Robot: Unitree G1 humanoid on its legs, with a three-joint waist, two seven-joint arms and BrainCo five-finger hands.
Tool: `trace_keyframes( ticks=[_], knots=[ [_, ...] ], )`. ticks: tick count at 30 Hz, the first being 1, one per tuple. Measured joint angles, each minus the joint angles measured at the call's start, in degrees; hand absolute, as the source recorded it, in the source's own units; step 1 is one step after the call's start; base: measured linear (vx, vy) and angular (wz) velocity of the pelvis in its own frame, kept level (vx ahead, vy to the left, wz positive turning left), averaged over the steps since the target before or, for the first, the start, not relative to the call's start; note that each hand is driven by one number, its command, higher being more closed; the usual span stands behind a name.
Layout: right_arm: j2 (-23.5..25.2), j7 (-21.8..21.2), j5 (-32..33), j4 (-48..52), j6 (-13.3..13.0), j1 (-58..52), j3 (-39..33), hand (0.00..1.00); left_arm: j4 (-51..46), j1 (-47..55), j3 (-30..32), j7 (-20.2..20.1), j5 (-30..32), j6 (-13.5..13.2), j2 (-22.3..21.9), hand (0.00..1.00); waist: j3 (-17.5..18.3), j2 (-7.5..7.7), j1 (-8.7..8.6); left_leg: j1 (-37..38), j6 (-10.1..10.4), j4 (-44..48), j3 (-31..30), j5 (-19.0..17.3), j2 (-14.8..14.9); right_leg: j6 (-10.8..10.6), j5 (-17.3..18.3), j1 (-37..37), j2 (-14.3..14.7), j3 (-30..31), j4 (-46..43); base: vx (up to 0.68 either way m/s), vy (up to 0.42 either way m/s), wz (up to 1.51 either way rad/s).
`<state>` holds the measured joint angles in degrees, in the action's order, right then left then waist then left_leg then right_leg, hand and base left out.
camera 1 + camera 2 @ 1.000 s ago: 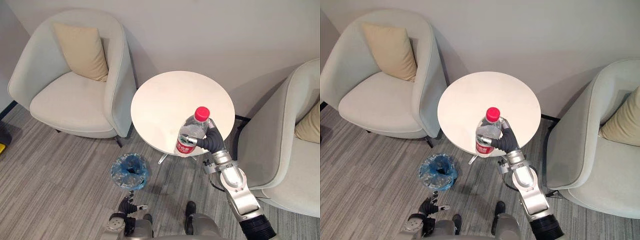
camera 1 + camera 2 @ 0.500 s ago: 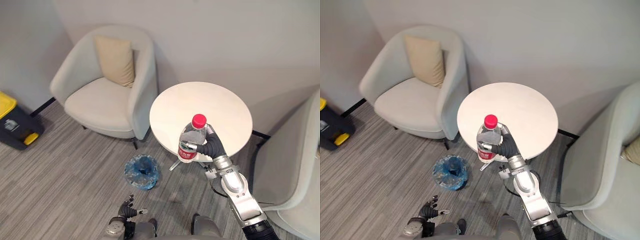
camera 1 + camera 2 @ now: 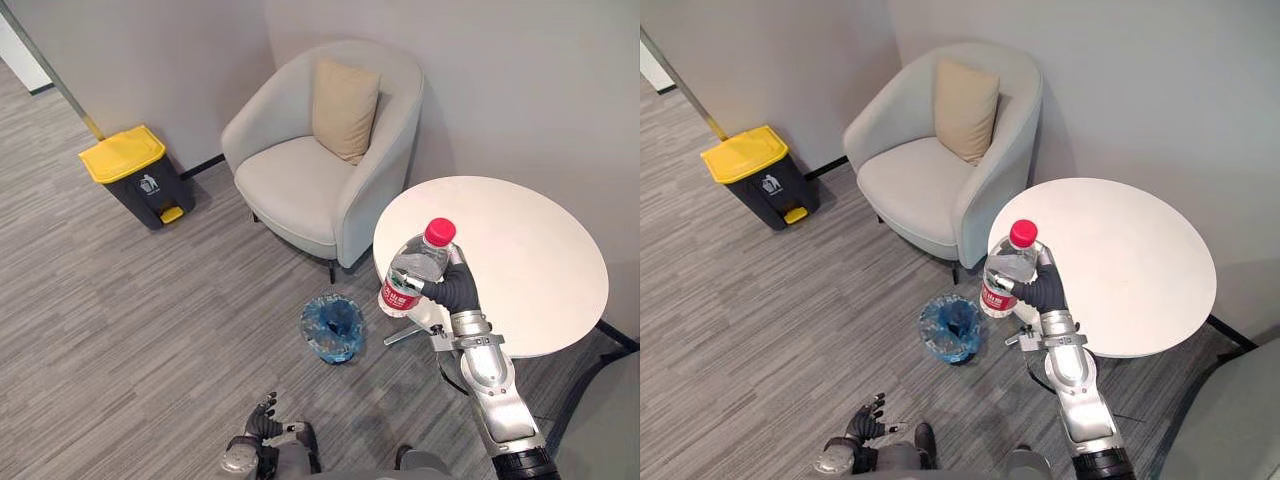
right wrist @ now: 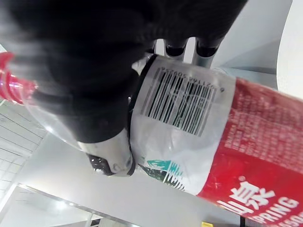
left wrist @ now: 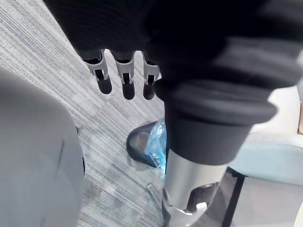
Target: Gather rubbish on tea table into small bin, then transfer packed bag to large trash can.
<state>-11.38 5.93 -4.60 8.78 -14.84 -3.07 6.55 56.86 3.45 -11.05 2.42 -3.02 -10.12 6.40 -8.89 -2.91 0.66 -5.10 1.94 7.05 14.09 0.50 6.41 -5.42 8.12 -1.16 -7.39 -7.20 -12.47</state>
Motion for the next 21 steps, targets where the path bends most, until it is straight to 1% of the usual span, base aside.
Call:
trace_keyframes(
  ticks=[1,4,6,7,8,9,11,13,14,15,16,17,19,20,21],
  knots=[
    [0.2,0.0,0.0,0.0,0.0,-0.4,0.0,1.0,0.0,0.0,0.0,0.0,0.4,0.0,0.1,0.0,0.1,0.28,0.08,0.0,0.0,-0.1,0.0,0.1,-0.4,-0.2,-0.4,0.0,-0.4,0.0,0.3,0.1,0.042,0.09],
    [1.0,-0.3,0.0,0.0,0.0,-0.4,0.1,1.0,-0.1,-0.1,0.4,0.0,0.8,-0.1,0.1,0.0,0.1,0.34,0.17,0.0,-0.1,-0.2,0.1,0.1,-1.4,-0.4,-0.7,0.2,-0.8,0.3,0.9,0.1,0.049,0.0],
    [1.2,-1.0,0.0,0.0,0.0,-0.4,0.2,1.0,-0.1,-0.1,0.5,0.0,1.5,-0.1,0.1,0.0,0.0,0.58,0.24,0.0,-0.4,0.0,0.2,-0.4,-1.4,-0.5,-0.6,0.2,-0.9,1.0,1.0,0.06,0.026,-0.05],
    [1.2,-1.1,0.0,0.0,0.0,-0.4,0.2,1.0,-0.2,-0.1,0.4,-0.1,1.5,-0.1,0.3,0.0,-0.2,0.84,0.23,-0.2,-0.4,0.7,0.3,-1.2,-1.5,-0.7,-0.2,0.1,-1.0,1.2,0.7,0.05,0.014,-0.08],
    [1.3,-1.2,0.0,-0.1,0.0,-0.5,0.3,1.0,-0.5,-0.1,0.4,-0.1,1.5,-0.1,0.6,0.0,-0.5,1.32,0.2,-0.3,-0.4,2.4,0.5,-3.0,-1.5,-1.0,1.2,-0.2,-1.4,1.5,-0.8,0.06,0.025,-0.07],
    [1.6,-1.2,0.0,-0.1,0.0,-0.7,0.4,1.0,-0.7,-0.1,0.4,-0.2,1.5,-0.2,0.8,0.0,-0.7,1.68,0.18,-0.3,-0.5,3.4,0.7,-4.1,-1.7,-1.2,2.4,-0.4,-1.9,1.8,-2.2,0.04,0.023,-0.07],
    [1.6,-1.2,-0.1,-0.2,0.0,-1.4,1.1,1.0,-1.1,-0.1,0.4,-0.4,1.5,-0.3,1.6,0.0,-1.5,3.79,-0.07,-0.6,-0.1,8.1,0.9,-8.7,-3.1,-2.6,7.7,-1.2,-4.4,2.4,-8.9,0.02,0.017,0.02],
    [1.6,-1.2,-0.3,-0.3,0.1,-2.1,1.2,1.0,-1.1,-0.1,0.1,-0.7,1.4,-0.3,1.8,0.0,-1.2,4.31,-0.11,-0.4,-0.6,10.1,0.1,-11.1,-4.3,-3.0,8.9,-1.3,-6.3,2.5,-12.7,0.15,0.053,0.16],
    [1.5,-1.2,-0.5,-0.6,0.1,-2.4,1.2,1.0,-1.1,0.0,0.0,-0.8,1.5,-0.3,1.9,0.0,-1.1,4.3,-0.41,-0.2,-1.3,10.5,-0.8,-11.5,-5.0,-2.7,8.2,-2.9,-6.8,3.1,-16.7,0.2,0.064,0.28],
    [1.5,-1.2,-0.5,-0.8,0.3,-2.5,1.1,1.0,-1.1,0.0,0.1,-0.8,1.5,-0.3,1.9,0.0,-1.0,4.16,-0.75,0.1,-1.7,10.5,-1.7,-11.6,-5.0,-2.0,7.4,-4.2,-6.6,3.5,-19.6,0.28,0.104,0.55],
    [1.3,-1.4,-0.6,-1.2,0.5,-2.6,1.2,1.0,-1.1,0.0,0.2,-0.8,1.4,-0.1,2.0,0.0,-1.2,3.69,-1.66,0.7,-1.8,10.5,-3.9,-11.6,-4.4,1.0,5.2,-7.4,-5.5,4.7,-26.5,0.31,0.078,0.62],
    [1.6,-1.8,-0.6,-1.4,0.5,-2.6,1.3,1.0,-1.1,0.0,0.1,-0.8,1.5,-0.1,1.8,0.0,-1.7,2.73,-1.95,1.6,-1.9,10.4,-5.3,-11.7,-3.2,1.2,8.2,-8.5,-2.9,5.9,-27.0,0.3,0.053,0.61],
    [1.5,-2.4,-0.6,-1.4,0.5,-2.6,1.9,1.0,-0.9,0.1,0.1,-0.8,1.5,-0.1,2.0,0.0,-1.6,2.91,-1.87,3.2,-1.6,9.5,-6.3,-11.8,-2.0,1.9,9.2,-10.5,0.0,6.2,-24.6,0.22,-0.045,0.4],
    [1.4,-2.4,-0.6,-1.4,0.3,-2.2,2.8,1.0,-0.5,0.0,0.1,-0.9,1.4,-0.1,2.6,0.0,-1.4,3.29,-1.59,4.2,-0.5,9.2,-6.6,-12.1,-1.7,2.5,8.4,-12.8,2.3,6.1,-19.1,0.24,-0.09,0.33],
    [1.5,-2.4,-0.6,-1.4,0.2,-2.2,3.0,1.0,-0.6,0.0,0.1,-1.0,1.5,-0.2,2.8,0.0,-1.0,3.82,-1.46,4.2,0.0,9.7,-6.7,-12.3,-2.0,2.9,5.8,-13.1,2.6,6.0,-15.7,0.3,-0.138,0.46]
  ],
)
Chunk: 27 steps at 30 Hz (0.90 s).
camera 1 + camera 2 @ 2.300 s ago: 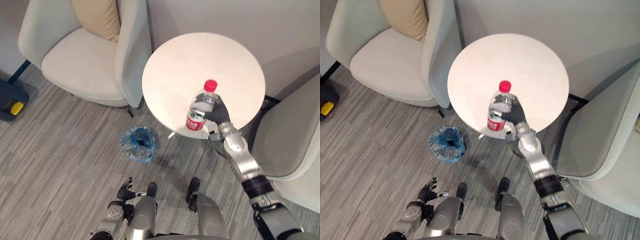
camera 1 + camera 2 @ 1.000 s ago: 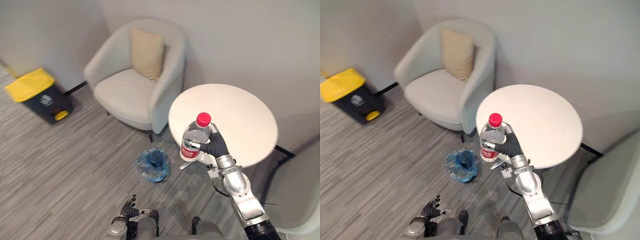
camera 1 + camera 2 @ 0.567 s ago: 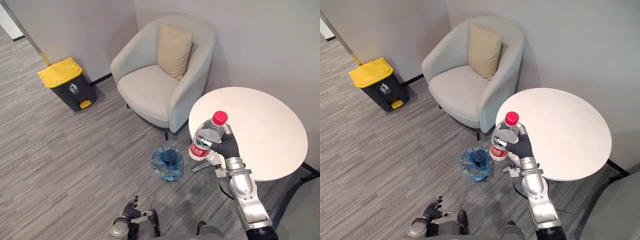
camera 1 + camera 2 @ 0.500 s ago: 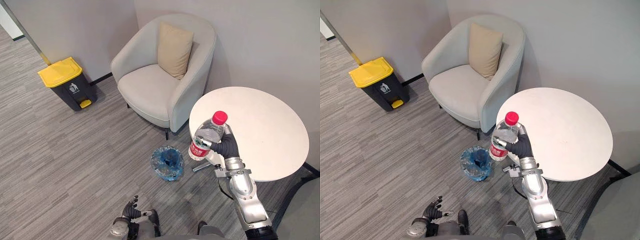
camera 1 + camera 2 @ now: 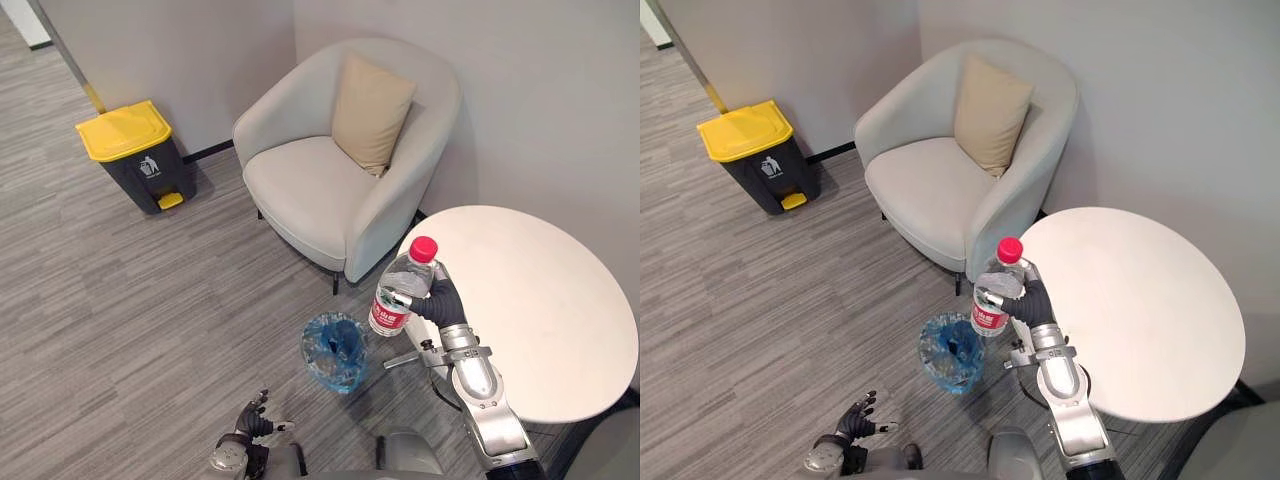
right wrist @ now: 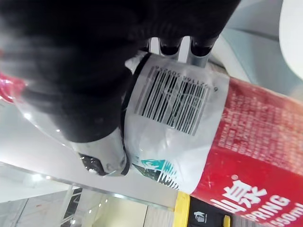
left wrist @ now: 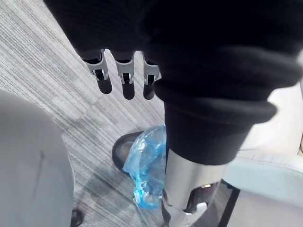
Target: Gather rubbish on tea table into small bin, then transfer packed bag to large trash can.
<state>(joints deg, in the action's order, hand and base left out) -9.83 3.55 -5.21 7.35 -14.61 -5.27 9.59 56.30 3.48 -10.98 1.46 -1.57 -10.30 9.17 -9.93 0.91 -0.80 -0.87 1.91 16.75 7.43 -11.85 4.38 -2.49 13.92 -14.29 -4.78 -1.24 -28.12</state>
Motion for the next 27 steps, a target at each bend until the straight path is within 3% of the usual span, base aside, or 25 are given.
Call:
trace_keyframes(
  ticks=[1,4,7,10,11,13,14,15,16,18,21,27],
  knots=[
    [-0.3,0.0,0.0,-0.1,-0.1,0.0,0.4,1.0,0.5,-0.3,0.3,0.0,0.0,0.1,-0.1,0.0,0.2,1.21,-0.24,0.6,0.9,1.4,-1.1,-1.1,-1.3,0.8,-6.7,0.3,-0.6,0.0,2.9,0.21,-0.093,0.4],
    [-2.1,-0.1,0.1,-0.1,0.1,-1.1,0.3,1.0,0.8,0.6,0.4,-0.2,0.1,-0.1,-2.5,0.0,1.3,-3.62,-0.17,0.7,1.7,0.0,-2.5,-1.3,1.4,1.4,-7.1,2.3,1.5,-2.1,6.1,0.22,-0.084,0.2],
    [-1.9,0.0,0.1,-0.1,0.1,-2.5,-1.4,1.0,1.0,0.4,0.4,-0.2,0.1,0.0,-2.7,0.0,1.2,-4.33,-0.51,-0.1,2.9,1.4,-2.8,-0.6,2.6,1.6,-6.9,3.9,2.1,-3.9,8.4,0.13,-0.095,0.34],
    [-1.8,0.0,0.3,-0.1,0.1,-3.6,-2.0,1.0,0.2,-0.1,0.4,-0.3,0.1,-0.1,-2.7,0.0,-0.4,-3.55,-0.44,-4.1,4.2,14.7,-2.1,0.2,4.7,2.3,-6.5,9.3,2.7,-5.4,11.4,0.03,-0.056,0.29],
    [-1.9,0.0,0.3,0.2,0.1,-3.7,-1.7,1.0,-0.3,-0.1,0.5,-0.2,0.1,-0.1,-2.8,0.0,-1.0,-4.05,-0.1,-5.6,5.1,19.2,-1.6,0.9,5.9,2.4,-6.5,11.4,3.4,-5.4,12.6,0.0,0.0,0.0],
    [-1.2,0.0,0.4,0.8,0.1,-4.1,-1.2,1.0,-0.5,0.0,0.5,-0.2,0.1,-0.1,-2.8,0.0,-1.4,-3.63,0.05,-6.7,4.1,23.0,-1.1,1.9,6.6,3.2,-6.5,13.3,3.8,-5.0,14.5,0.01,0.025,-0.08],
    [-0.5,0.1,0.4,1.3,-0.1,-3.8,-0.5,1.0,-0.5,-0.1,0.4,-0.2,0.2,-0.1,-2.8,0.0,-1.5,-3.83,0.01,-6.7,2.5,21.5,-1.1,-0.1,6.2,3.5,-6.8,13.0,3.7,-4.3,14.9,0.0,0.07,-0.14],
    [-0.5,0.1,0.4,1.4,-0.2,-3.5,-0.4,1.0,-0.5,-0.1,0.4,-0.2,0.2,-0.1,-2.8,0.0,-1.6,-3.95,-0.04,-6.8,2.2,19.6,-1.4,-1.1,5.8,3.5,-6.9,12.8,3.7,-4.0,15.0,-0.01,0.077,-0.24],
    [-0.6,0.1,0.4,1.3,-0.2,-3.3,-0.4,1.0,-0.6,-0.2,0.4,-0.2,0.1,-0.1,-2.7,0.0,-2.0,-4.02,0.04,-6.9,1.8,14.9,-3.0,-1.9,4.4,3.2,-7.1,12.4,3.6,-3.3,15.0,-0.01,0.158,-0.32],
    [-1.1,0.1,0.4,1.2,-0.2,-3.1,-0.5,1.0,-0.7,-0.1,0.4,-0.3,-0.1,-0.1,-2.7,0.0,-1.9,-5.14,0.26,-6.1,2.1,5.8,-4.0,0.4,3.6,1.9,-6.5,10.9,4.1,-1.9,13.1,0.01,0.177,-0.36],
    [-0.6,0.1,0.3,0.9,-0.1,-3.2,-0.3,1.0,-0.5,-0.7,0.5,-0.2,0.2,-0.1,-1.9,0.0,-2.5,-3.12,0.18,-4.2,1.1,4.2,-1.6,0.4,1.6,-0.1,-6.5,10.5,2.5,0.3,12.3,0.05,0.139,-0.27],
    [-0.7,-0.2,0.3,0.8,-0.1,-2.9,0.0,1.0,0.0,-0.8,0.5,-0.1,0.2,-0.1,-1.4,0.0,-2.4,-3.44,0.17,-2.7,-0.1,1.2,0.5,1.1,-0.5,-1.4,-6.7,9.9,0.4,1.8,13.2,0.04,0.075,-0.09]
  ],
)
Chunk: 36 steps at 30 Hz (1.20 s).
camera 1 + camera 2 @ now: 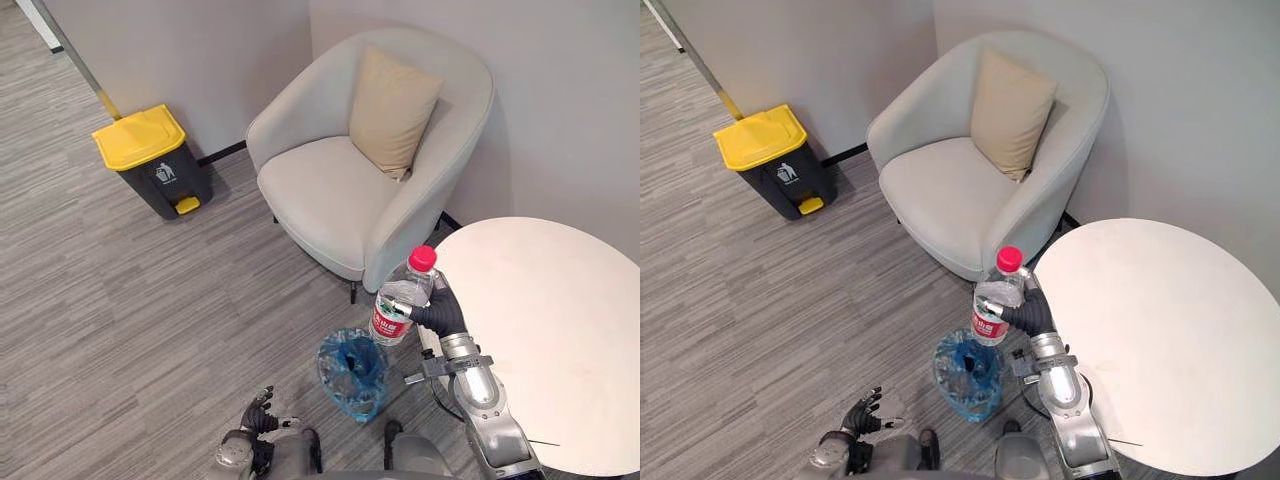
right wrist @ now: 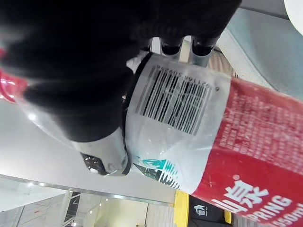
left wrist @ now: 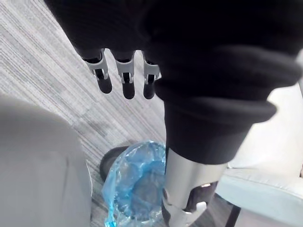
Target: Gather rubbish on tea table into small bin, then transfer packed bag to large trash can.
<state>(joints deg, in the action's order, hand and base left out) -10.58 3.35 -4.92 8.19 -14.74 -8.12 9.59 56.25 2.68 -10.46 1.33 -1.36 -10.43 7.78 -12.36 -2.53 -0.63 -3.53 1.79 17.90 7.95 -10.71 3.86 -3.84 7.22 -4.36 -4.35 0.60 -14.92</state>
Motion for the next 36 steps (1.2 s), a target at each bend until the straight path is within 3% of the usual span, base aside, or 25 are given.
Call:
trace_keyframes(
  ticks=[6,9,13,16,20,26,32,36],
  knots=[
    [-3.1,-0.8,0.0,-3.0,-0.1,4.8,4.4,1.0,-0.1,-0.5,-0.9,0.0,0.1,0.0,0.2,0.0,-0.4,-0.43,-0.16,-3.4,-0.1,0.9,0.2,0.4,0.2,0.0,0.0,-4.4,0.2,0.5,-2.4,-0.02,-0.015,-0.06],
    [-5.3,-0.8,-0.2,-8.3,-0.1,12.5,7.3,1.0,-0.6,-2.9,-1.2,0.4,-0.2,-0.1,0.3,0.0,-3.9,-1.37,0.0,-7.9,-0.1,4.7,-0.2,0.4,0.3,0.1,0.0,-9.1,0.2,0.3,-6.7,-0.14,-0.021,0.06],
    [-7.5,-0.3,-0.9,-12.7,0.0,23.6,11.7,1.0,-2.7,-6.8,-1.0,1.5,-0.4,-0.2,1.6,0.0,-9.9,-1.98,0.45,-17.4,-0.1,11.1,-1.3,0.2,0.8,0.5,0.7,-17.7,0.1,-0.4,-13.1,-0.29,-0.032,0.14],
    [-8.4,0.7,-2.5,-15.8,0.0,27.6,13.0,1.0,-4.1,-8.8,0.3,2.7,-2.1,-0.3,2.4,0.0,-12.2,-1.91,1.93,-23.5,-0.2,15.8,-1.8,-0.3,1.3,0.4,1.7,-23.8,0.1,-0.6,-18.0,-0.24,-0.036,0.13],
    [-8.4,2.7,-4.7,-18.1,0.6,30.8,13.6,1.0,-5.5,-10.5,2.1,4.0,-3.2,-1.1,2.5,0.0,-12.3,-1.94,3.15,-32.7,-0.6,22.1,-2.5,-1.1,2.2,0.6,2.1,-32.4,0.2,-0.8,-23.5,-0.21,-0.019,0.01],
    [-8.4,6.3,-9.1,-18.4,1.3,38.0,13.8,1.0,-10.8,-15.2,4.5,4.6,-3.3,-1.3,0.6,0.0,-14.4,-1.93,3.17,-45.6,-1.0,29.8,-2.5,-1.4,4.6,0.8,2.1,-44.1,0.0,-2.0,-30.3,-0.21,-0.026,0.07],
    [-8.9,9.1,-12.9,-26.3,2.6,49.3,13.9,1.0,-16.4,-22.8,9.0,6.5,-4.3,-1.4,-0.9,0.0,-18.1,-1.34,4.83,-58.1,-0.7,35.0,-1.8,-1.2,6.8,1.0,2.0,-57.0,-0.4,-2.6,-36.8,-0.13,-0.053,0.08],
    [-9.0,10.6,-13.1,-31.1,3.4,53.7,13.6,1.0,-18.8,-25.8,10.7,7.6,-5.3,-1.6,-0.7,0.0,-18.8,-1.28,4.87,-64.0,-0.7,38.8,-2.7,-0.5,7.4,1.9,2.7,-62.5,-0.5,-3.4,-40.8,-0.03,-0.029,0.05]
  ],
)
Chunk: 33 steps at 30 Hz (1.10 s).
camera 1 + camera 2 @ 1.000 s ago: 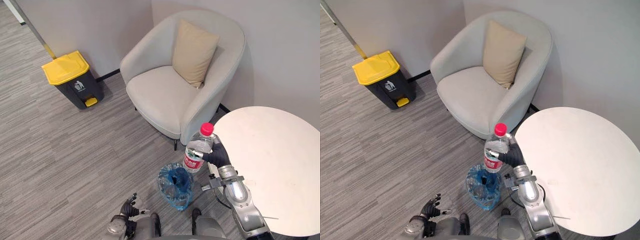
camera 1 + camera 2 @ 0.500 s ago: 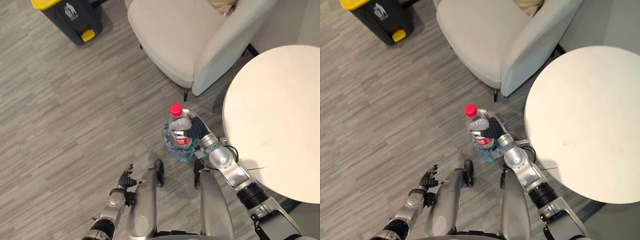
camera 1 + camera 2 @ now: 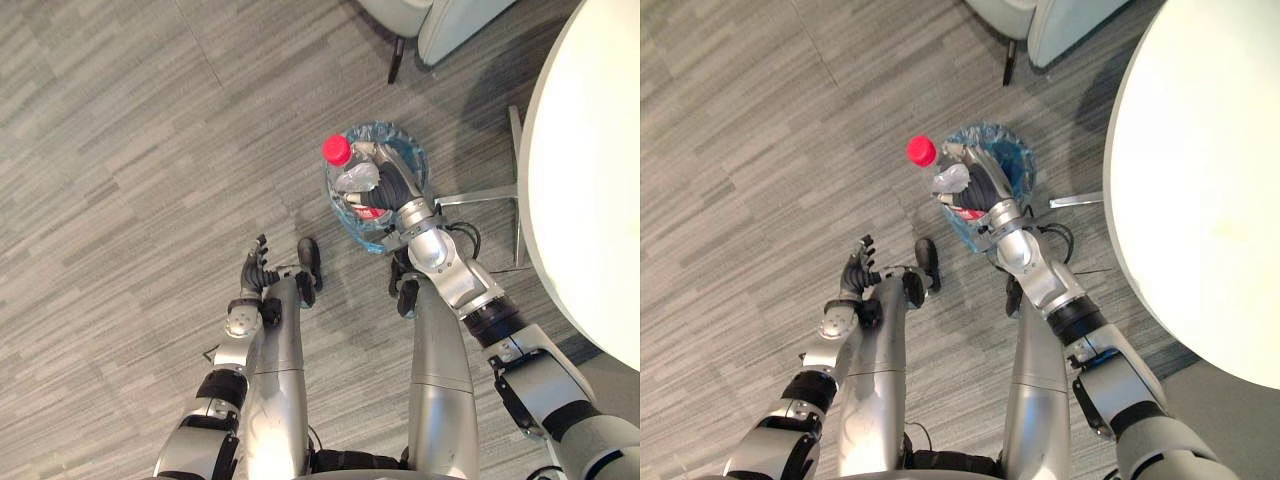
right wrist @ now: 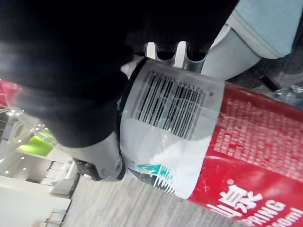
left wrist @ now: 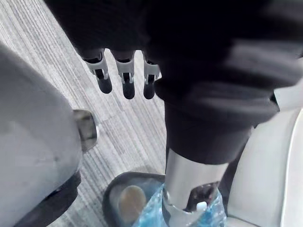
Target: Gather rubbish on tea table into small bin, then transfer packed bag to large trash can.
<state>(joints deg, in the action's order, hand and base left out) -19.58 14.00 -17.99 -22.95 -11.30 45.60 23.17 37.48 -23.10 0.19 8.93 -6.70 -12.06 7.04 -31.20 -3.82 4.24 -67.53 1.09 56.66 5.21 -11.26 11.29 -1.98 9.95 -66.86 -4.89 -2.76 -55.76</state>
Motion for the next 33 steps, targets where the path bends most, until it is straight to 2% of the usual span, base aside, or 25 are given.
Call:
trace_keyframes(
  ticks=[5,14,15,26,33],
  knots=[
    [-1.1,1.0,1.9,-4.3,1.2,4.9,-1.4,1.0,-1.5,-3.1,0.2,0.1,-1.7,-0.4,0.0,0.0,-0.1,0.21,0.44,-4.9,0.1,3.0,-0.3,0.1,0.1,0.1,1.3,-5.2,-0.3,0.1,-4.0,0.0,-0.009,0.03],
    [-1.2,1.1,5.2,-9.9,1.6,8.3,-3.1,1.0,-2.7,-3.3,0.2,0.1,-1.7,-0.7,0.1,0.0,-0.1,0.23,0.99,-6.2,0.0,2.9,-0.6,0.0,0.5,0.6,1.6,-6.7,-0.3,-0.4,-4.5,0.0,0.0,0.0],
    [-1.2,1.1,5.4,-10.2,1.6,8.4,-3.1,0.0,-2.7,-3.3,0.2,0.1,-1.7,-0.7,0.1,0.0,-0.1,0.23,1.0,-6.2,0.0,2.8,-0.6,0.0,0.5,0.6,1.6,-6.7,-0.3,-0.5,-4.5,0.0,0.0,0.0],
    [2.3,0.9,7.1,-12.7,1.6,8.5,-5.4,0.0,-2.9,-3.3,0.5,0.1,-1.7,-0.7,0.1,0.0,-0.1,0.32,0.89,-6.4,0.3,2.4,-1.3,0.6,0.5,1.2,2.4,-6.6,-0.5,-1.5,-4.6,0.0,0.002,0.01],
    [4.5,0.9,6.3,-12.7,1.6,6.0,-5.6,0.0,-2.8,-3.1,2.1,1.2,-1.7,-0.7,0.0,0.0,-0.1,1.32,-0.09,-5.9,1.0,2.2,-1.8,0.9,0.5,1.5,2.6,-6.2,-0.6,-2.0,-5.0,-0.01,0.005,0.02]
  ],
)
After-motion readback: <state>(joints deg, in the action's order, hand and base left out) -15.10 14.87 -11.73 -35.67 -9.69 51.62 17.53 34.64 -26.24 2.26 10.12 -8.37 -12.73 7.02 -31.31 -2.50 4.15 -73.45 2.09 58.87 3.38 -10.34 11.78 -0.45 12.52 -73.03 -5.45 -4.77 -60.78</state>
